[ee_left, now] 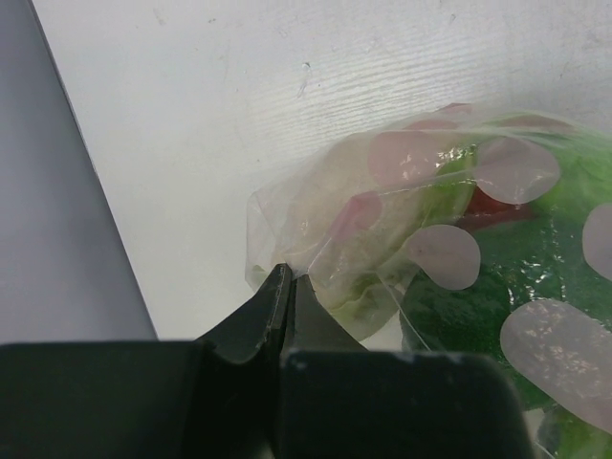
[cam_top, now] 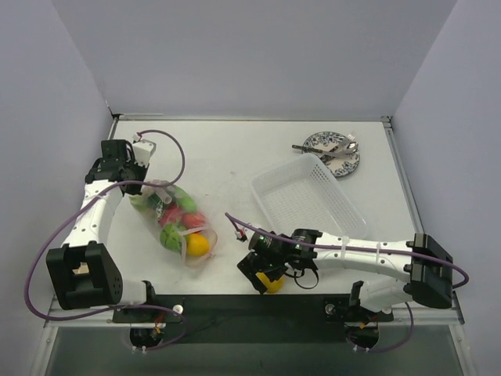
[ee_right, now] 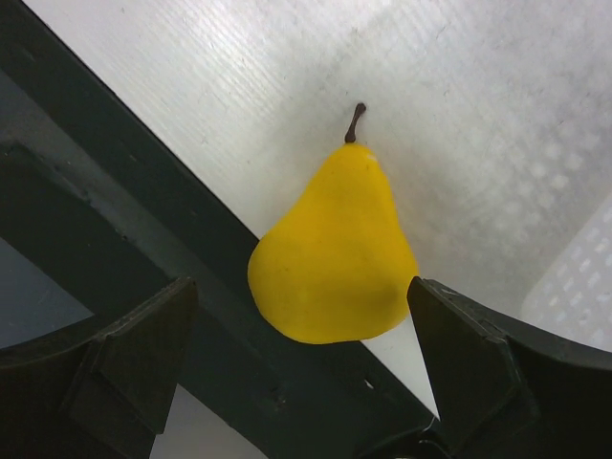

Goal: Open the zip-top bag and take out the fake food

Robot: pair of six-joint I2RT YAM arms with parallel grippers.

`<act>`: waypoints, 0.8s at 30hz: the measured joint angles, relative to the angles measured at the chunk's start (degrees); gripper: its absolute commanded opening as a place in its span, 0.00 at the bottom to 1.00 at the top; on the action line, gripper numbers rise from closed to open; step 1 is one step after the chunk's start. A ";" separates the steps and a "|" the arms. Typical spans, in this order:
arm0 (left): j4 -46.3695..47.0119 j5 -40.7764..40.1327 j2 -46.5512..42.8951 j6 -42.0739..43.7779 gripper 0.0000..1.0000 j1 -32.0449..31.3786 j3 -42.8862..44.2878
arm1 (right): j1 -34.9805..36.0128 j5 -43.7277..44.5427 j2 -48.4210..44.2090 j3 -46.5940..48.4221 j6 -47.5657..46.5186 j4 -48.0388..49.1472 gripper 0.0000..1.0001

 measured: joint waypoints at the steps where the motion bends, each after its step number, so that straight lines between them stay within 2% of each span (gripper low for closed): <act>1: 0.00 0.02 0.00 0.00 0.00 0.00 0.17 | 0.46 0.20 0.02 -0.48 0.72 -0.02 1.00; 15: -0.17 0.48 0.02 0.39 0.00 0.02 1.38 | 2.12 0.22 6.93 -3.15 3.48 1.90 0.99; 16: -0.17 0.50 0.02 0.39 0.00 0.02 1.38 | 2.12 0.22 7.82 -3.15 3.43 2.27 0.94; 17: -0.17 0.52 0.02 0.39 0.00 0.02 1.38 | 2.12 0.26 8.68 -3.15 3.37 2.64 0.83; 19: -0.17 0.66 0.02 0.39 0.00 0.02 1.38 | 2.12 0.31 9.81 -3.10 2.82 3.19 0.67; 20: -0.15 0.66 0.02 0.39 0.00 0.02 1.38 | 2.05 0.22 10.12 -2.93 2.54 3.19 0.42; 22: -0.13 0.63 0.02 0.37 0.00 0.02 1.36 | 1.62 0.22 10.21 -2.03 1.66 3.19 0.17; 23: -0.11 0.63 0.02 0.35 0.00 0.02 1.36 | 1.42 0.20 10.21 -1.42 1.62 3.21 0.11; 24: -0.09 0.63 0.07 0.35 0.00 0.02 1.36 | 1.18 0.26 10.21 -0.46 1.09 2.99 0.11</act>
